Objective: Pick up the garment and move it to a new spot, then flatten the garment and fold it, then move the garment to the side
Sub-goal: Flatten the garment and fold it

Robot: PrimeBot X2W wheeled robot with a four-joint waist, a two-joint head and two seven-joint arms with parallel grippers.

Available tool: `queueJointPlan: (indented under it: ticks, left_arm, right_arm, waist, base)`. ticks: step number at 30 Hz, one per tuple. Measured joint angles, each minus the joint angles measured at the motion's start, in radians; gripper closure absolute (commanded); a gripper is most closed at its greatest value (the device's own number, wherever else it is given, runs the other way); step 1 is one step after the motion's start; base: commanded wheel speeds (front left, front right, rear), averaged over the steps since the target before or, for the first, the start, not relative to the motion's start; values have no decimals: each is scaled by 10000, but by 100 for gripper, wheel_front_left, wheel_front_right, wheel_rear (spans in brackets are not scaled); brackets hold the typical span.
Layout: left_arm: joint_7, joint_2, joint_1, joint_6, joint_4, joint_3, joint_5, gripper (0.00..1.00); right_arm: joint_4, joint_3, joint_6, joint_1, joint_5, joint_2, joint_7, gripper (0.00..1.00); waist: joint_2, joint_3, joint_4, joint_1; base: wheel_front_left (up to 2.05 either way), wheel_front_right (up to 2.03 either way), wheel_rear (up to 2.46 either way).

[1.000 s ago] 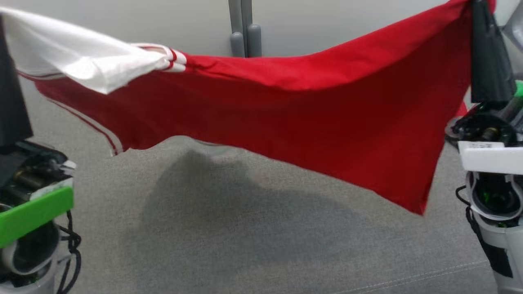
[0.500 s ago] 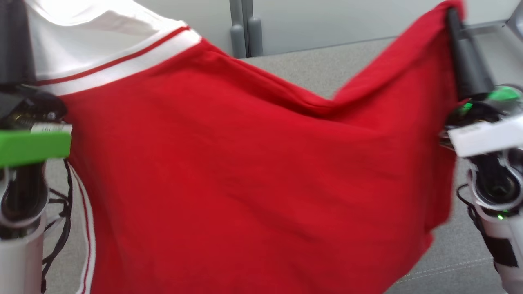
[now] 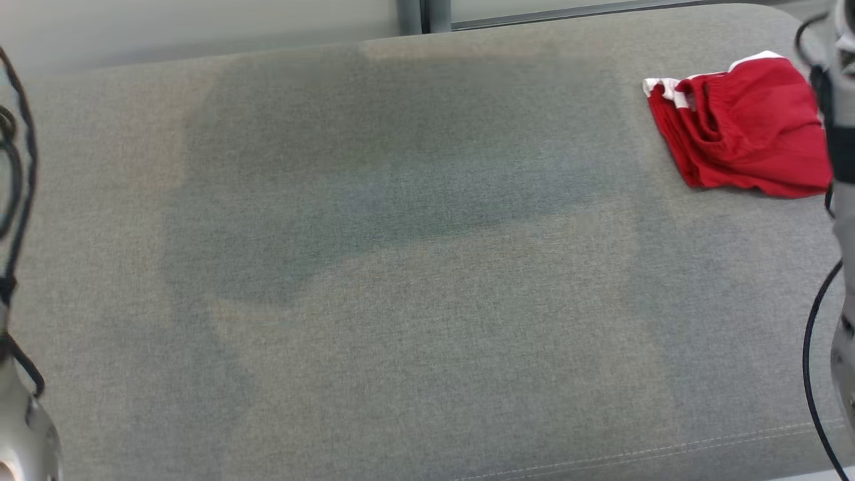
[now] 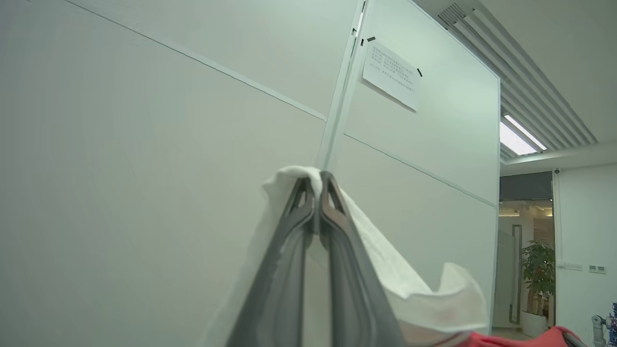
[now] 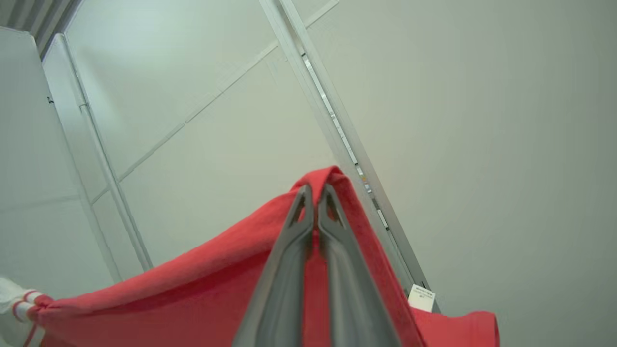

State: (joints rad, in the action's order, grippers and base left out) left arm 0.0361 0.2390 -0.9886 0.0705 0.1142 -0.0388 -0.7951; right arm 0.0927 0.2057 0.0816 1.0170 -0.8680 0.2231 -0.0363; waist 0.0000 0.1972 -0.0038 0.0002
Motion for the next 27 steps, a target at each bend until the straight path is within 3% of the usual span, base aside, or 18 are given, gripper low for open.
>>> queueJointPlan:
  ticks: [4,7,10,15,20,27]
  left_arm:
    - [-128,-90,1352,-86,-115,-205,-263,100]
    - [-98,-523,3027,-98,-366,-477,-535,100]
    - [48,-1035,4849,-102,-746,-815,-637,100]
    - [899,-1609,6813,-345,-1195,-901,-767,100]
    - [1448,-1628,7597,-842,-1342,-949,-811,100]
    - [1584,-1457,8691,-1170,-1580,-1325,-600,100]
  right_arm:
    - [1248,412,-2,-1105,-15,221,-485,100]
    - [2186,679,-15,-2141,-2,431,-686,100]
    - [2924,941,-257,-3203,-77,410,-715,100]
    - [3578,1210,-974,-4586,-527,-19,-566,100]
    - [3758,1195,-1716,-5403,-813,-240,-25,100]
    - [3722,949,-1871,-6399,-1032,-341,1026,100]
  waist:
    - [0,231,142,0]
    - [0,460,227,0]
    - [0,703,323,0]
    - [0,1010,556,0]
    - [0,979,824,-1]
    - [0,489,860,-2]
  base:
    - [0,0,0]
    - [0,0,0]
    - [0,0,0]
    - [0,0,0]
    - [0,0,0]
    - [0,0,0]
